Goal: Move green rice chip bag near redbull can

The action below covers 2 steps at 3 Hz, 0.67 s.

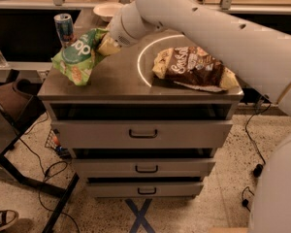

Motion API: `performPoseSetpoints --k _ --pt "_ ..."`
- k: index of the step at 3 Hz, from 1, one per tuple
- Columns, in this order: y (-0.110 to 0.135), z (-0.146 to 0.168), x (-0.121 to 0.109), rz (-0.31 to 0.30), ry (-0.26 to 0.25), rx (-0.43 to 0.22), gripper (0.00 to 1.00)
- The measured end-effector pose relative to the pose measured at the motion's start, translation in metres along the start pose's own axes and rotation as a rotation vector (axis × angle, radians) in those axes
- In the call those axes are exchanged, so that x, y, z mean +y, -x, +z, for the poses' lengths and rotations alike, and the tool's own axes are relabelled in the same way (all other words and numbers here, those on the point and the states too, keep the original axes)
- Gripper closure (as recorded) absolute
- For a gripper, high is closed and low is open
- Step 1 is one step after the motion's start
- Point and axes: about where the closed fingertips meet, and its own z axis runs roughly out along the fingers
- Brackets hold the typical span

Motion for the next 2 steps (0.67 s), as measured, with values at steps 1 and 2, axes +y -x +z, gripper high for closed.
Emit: performPoseSetpoints --k 1,2 --pt "0.0010 0.0016 0.0014 -0.001 0.003 -0.001 0.59" --pt "0.0015 0.0027 0.0026 -0.002 0.006 -0.001 0.37"
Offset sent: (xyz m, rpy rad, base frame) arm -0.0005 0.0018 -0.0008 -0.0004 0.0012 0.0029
